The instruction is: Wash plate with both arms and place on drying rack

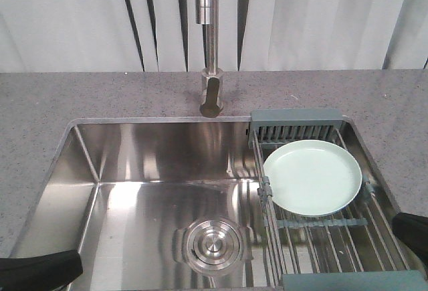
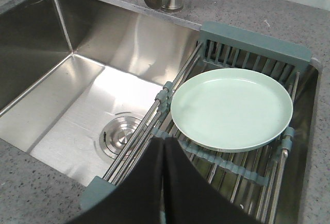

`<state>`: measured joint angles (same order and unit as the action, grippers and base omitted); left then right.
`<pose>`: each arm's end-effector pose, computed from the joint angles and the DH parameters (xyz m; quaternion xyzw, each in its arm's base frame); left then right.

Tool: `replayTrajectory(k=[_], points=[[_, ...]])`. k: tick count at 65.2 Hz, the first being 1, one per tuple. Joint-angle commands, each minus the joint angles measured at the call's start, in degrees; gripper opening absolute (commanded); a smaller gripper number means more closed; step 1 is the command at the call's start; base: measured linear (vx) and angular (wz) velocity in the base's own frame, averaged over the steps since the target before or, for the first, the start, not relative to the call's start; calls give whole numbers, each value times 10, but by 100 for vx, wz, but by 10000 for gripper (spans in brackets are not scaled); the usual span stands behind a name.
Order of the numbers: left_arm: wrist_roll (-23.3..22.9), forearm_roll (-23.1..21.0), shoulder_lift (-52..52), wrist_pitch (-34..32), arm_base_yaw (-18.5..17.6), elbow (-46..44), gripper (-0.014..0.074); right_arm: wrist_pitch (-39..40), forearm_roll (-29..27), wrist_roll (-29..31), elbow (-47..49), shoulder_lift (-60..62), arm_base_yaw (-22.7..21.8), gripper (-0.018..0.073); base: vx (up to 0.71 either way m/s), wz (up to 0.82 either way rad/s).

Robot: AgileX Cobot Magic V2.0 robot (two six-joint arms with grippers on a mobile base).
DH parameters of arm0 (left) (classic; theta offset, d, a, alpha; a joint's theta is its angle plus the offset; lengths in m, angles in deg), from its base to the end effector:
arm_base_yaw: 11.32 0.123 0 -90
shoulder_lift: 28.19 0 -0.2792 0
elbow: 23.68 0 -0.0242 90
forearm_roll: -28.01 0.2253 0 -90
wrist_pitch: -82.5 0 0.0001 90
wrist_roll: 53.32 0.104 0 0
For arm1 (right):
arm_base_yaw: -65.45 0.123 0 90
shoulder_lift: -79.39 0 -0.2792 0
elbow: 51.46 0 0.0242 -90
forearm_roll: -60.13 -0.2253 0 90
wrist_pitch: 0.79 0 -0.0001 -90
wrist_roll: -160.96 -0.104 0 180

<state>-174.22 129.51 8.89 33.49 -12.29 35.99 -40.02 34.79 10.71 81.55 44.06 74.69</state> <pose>0.0685 -0.0780 0.2653 0.1488 0.7689 -0.3950 0.4803 0.0744 0.0407 0.2903 -0.2082 0.8295 0.1159 0.5051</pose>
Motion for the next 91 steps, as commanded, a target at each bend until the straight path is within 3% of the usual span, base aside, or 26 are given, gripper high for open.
replayTrajectory(k=[1,39,43,55,67,73,79,86,91], points=[[-3,-1,4,5,1,-15,-6,36,-12,6,15,-3,-3,-10,0,0],[-3,-5,4,7,1,-15,-6,36,-12,6,15,-3,-3,-10,0,0],[-3,-30,4,5,1,-15,-6,36,-12,6,15,-3,-3,-10,0,0],[-3,-182,4,18,1,-15,-6,36,-12,6,15,-3,-3,-10,0,0],[15,-201,5,40,1,-15,-6,36,-12,6,15,-3,-3,-10,0,0],[119,-202,5,48,1,-14,-6,36,-12,6,15,-3,-3,-10,0,0],[308,-260,5,70,1,9,-6,36,-12,6,15,-3,-3,-10,0,0],[552,-430,5,143,1,68,-6,36,-12,6,15,-3,-3,-10,0,0],[673,-578,0,211,1,102,-6,36,-12,6,15,-3,-3,-10,0,0]])
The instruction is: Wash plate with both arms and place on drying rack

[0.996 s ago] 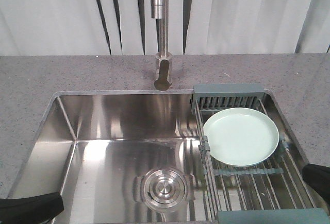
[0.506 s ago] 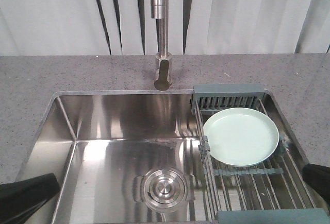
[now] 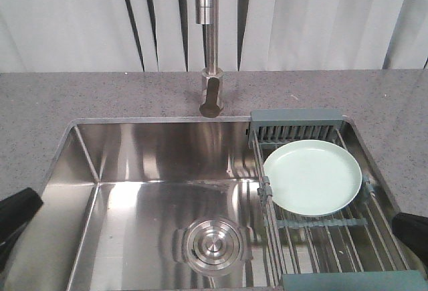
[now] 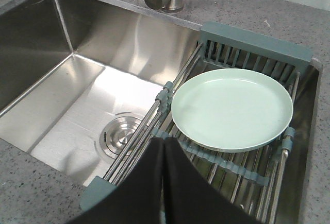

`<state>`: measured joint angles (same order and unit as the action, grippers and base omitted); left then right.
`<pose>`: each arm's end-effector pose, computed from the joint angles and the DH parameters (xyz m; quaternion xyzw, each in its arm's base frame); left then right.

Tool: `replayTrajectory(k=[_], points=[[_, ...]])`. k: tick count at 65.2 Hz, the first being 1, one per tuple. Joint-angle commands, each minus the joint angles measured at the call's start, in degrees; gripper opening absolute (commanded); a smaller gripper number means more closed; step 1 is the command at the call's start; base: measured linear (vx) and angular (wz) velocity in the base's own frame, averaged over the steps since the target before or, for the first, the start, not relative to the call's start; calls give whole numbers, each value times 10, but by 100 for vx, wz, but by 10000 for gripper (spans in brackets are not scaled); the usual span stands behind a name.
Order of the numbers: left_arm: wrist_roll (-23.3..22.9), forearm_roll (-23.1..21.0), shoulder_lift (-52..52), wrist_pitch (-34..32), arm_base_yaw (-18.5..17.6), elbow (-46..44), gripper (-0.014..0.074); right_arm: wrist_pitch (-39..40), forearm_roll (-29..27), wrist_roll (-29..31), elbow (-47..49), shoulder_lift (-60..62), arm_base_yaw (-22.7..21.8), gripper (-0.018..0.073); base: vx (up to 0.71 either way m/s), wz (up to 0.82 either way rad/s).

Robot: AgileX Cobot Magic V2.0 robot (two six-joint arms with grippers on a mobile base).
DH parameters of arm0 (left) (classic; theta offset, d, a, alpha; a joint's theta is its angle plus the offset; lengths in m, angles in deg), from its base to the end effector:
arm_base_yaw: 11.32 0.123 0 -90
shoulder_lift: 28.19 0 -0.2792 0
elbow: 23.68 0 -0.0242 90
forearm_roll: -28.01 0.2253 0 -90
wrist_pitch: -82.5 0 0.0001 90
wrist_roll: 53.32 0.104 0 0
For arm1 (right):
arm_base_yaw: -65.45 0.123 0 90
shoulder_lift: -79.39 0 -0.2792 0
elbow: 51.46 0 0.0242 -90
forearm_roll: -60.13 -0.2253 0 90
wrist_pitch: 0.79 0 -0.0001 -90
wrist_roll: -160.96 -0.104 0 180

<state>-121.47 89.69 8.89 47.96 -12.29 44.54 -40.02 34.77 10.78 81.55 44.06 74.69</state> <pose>0.0901 -0.0534 0.2596 0.1260 0.6805 -0.2522 0.6764 0.0744 0.0407 0.2903 -0.2087 0.8294 0.1158 0.5051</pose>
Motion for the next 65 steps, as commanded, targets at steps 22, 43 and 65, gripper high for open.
replayTrajectory(k=[22,43,65], points=[[286,-318,-117,290,-1,121,-6,36,-12,5,15,-3,-3,-10,0,0],[375,-383,-251,371,-1,118,-6,36,-12,5,15,-3,-3,-10,0,0],[535,-473,-274,319,-1,119,-6,36,-12,5,15,-3,-3,-10,0,0]])
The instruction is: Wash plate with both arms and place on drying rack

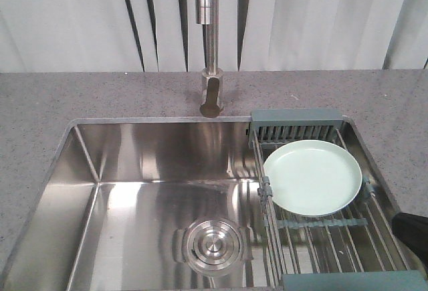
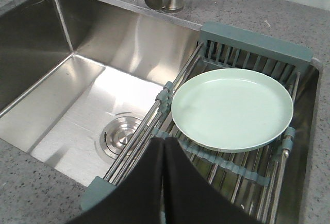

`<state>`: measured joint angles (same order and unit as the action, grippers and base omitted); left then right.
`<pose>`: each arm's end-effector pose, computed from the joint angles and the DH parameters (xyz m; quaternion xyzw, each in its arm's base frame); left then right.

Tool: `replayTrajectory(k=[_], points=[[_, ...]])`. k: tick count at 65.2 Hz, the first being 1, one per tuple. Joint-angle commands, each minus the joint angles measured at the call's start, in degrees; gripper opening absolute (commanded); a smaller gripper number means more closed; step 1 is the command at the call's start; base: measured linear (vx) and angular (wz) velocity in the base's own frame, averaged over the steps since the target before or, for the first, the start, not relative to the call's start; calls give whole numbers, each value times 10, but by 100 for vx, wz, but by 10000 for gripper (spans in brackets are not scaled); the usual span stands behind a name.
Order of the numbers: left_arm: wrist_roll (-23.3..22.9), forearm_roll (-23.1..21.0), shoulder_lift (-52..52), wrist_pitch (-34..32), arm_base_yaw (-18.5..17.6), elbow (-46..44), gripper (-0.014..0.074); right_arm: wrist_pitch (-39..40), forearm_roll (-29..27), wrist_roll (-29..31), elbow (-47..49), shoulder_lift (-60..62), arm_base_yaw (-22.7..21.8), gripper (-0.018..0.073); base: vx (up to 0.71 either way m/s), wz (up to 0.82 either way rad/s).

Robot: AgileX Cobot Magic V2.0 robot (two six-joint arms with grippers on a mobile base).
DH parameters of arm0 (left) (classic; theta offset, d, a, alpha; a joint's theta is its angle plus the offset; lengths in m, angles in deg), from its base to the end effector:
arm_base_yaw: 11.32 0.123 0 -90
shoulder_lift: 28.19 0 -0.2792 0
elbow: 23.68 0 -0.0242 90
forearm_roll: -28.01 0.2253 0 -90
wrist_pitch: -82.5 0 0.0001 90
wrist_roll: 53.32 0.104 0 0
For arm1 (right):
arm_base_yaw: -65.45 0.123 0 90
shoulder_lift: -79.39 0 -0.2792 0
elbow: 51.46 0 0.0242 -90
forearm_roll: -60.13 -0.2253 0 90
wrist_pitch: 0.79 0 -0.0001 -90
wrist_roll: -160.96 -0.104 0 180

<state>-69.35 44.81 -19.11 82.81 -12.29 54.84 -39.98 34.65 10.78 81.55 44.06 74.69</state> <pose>0.0523 -0.0007 0.2044 0.0100 0.6939 -0.0007 0.7200 0.0744 0.0408 0.2905 -0.2081 0.8292 0.1167 0.5055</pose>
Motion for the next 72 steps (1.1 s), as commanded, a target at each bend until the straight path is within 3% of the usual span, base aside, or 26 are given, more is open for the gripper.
replayTrajectory(k=[1,12,29,72], points=[[14,-25,6,-23,-1,16,-6,36,-11,5,15,-3,-3,-10,0,0],[14,-24,-30,66,-1,16,-6,36,-11,5,15,-3,-3,-10,0,0],[9,-29,-27,62,29,16,-6,35,-11,5,15,-3,-3,-10,0,0],[8,-14,-27,59,30,15,-6,35,-11,5,15,-3,-3,-10,0,0]])
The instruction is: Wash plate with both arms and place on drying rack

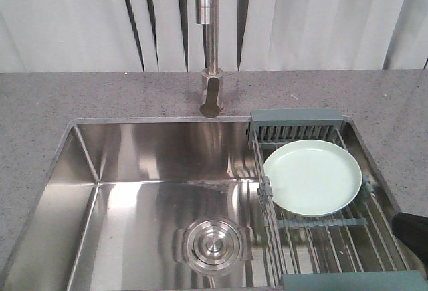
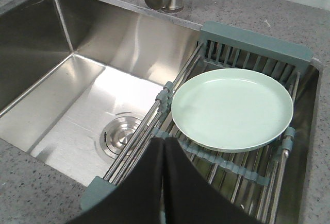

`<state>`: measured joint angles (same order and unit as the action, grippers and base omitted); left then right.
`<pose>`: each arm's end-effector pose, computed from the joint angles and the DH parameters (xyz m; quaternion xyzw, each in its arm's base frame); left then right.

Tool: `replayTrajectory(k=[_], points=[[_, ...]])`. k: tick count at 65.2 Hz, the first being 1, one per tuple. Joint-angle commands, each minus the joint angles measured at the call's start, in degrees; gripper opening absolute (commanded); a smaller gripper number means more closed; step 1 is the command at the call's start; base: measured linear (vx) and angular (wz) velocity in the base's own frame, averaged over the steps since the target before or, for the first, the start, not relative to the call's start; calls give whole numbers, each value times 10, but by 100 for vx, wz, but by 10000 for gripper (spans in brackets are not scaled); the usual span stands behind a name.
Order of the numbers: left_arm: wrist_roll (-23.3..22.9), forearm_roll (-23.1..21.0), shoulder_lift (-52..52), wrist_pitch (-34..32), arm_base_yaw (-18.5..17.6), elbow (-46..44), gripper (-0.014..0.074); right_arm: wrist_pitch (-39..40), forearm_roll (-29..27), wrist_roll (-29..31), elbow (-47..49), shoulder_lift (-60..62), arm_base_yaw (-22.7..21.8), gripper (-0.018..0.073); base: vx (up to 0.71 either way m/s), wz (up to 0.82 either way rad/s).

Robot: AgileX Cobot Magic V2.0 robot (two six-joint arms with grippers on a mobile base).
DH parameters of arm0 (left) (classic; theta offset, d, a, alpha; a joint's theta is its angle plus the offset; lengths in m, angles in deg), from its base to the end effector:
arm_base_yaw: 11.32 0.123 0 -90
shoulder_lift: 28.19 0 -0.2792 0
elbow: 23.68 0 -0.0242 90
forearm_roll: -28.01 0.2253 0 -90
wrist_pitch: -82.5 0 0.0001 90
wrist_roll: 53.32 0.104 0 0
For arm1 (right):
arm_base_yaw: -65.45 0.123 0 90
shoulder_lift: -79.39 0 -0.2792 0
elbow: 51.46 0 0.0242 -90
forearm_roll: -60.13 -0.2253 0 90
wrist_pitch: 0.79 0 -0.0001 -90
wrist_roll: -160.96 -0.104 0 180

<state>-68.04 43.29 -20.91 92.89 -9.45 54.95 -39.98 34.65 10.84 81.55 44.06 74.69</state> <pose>0.0492 0.0066 0.1877 -0.0260 0.7423 0.0304 0.6689 0.0744 0.0408 0.2905 -0.2086 0.8291 0.1164 0.5055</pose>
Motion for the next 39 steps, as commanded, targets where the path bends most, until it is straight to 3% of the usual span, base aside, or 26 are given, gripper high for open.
replayTrajectory(k=[1,39], points=[[-5,1,-9,-41,1,14,-6,35,-11,5,15,-3,-3,-10,0,0],[-5,1,-9,-41,1,14,-6,56,-4,5,-2,7,-3,-10,0,0]])
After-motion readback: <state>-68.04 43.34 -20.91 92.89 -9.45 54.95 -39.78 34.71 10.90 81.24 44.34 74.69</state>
